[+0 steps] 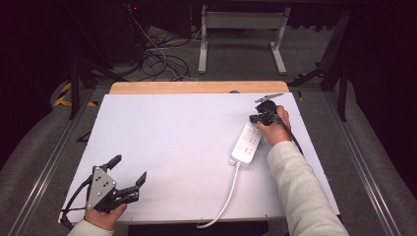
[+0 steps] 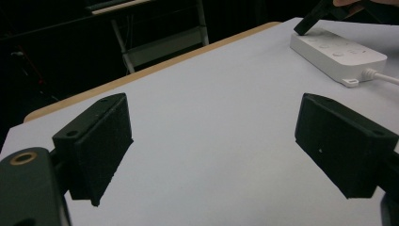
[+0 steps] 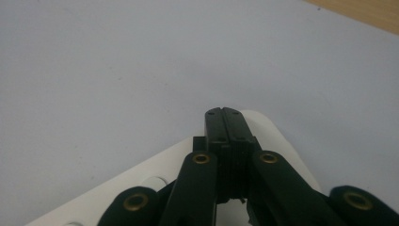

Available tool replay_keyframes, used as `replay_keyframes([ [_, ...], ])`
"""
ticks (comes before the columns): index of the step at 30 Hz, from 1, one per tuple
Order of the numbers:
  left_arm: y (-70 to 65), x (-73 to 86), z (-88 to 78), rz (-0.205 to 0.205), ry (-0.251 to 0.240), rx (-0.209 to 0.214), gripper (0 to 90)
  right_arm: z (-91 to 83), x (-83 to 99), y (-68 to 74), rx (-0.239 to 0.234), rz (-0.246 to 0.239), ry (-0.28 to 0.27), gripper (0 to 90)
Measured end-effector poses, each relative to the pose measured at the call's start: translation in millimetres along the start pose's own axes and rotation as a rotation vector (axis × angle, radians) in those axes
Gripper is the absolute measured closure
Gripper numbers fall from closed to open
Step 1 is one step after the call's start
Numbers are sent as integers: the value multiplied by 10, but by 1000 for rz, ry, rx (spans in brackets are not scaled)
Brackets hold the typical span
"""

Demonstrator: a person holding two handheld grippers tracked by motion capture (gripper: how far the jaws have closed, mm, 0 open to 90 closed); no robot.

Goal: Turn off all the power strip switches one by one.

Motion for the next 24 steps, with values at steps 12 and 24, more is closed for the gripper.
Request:
replay_keyframes([
  [12,2,-1,10,-2,1,-3,121,-492,-170,118,-27,-30,-170,860],
  [24,3,6,28,-6,7,-4,121,-734,-163,182,-74,-40,-210,809],
])
Point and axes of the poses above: each handheld gripper's, and its own axes: z roughly forward along the jaws, x roughly out of its underside, y roughly to its left, the point moved 5 cm from there along z, roughly forward along the jaws, and after that the axes turned 9 degrees about x, right-handed, at the moved point
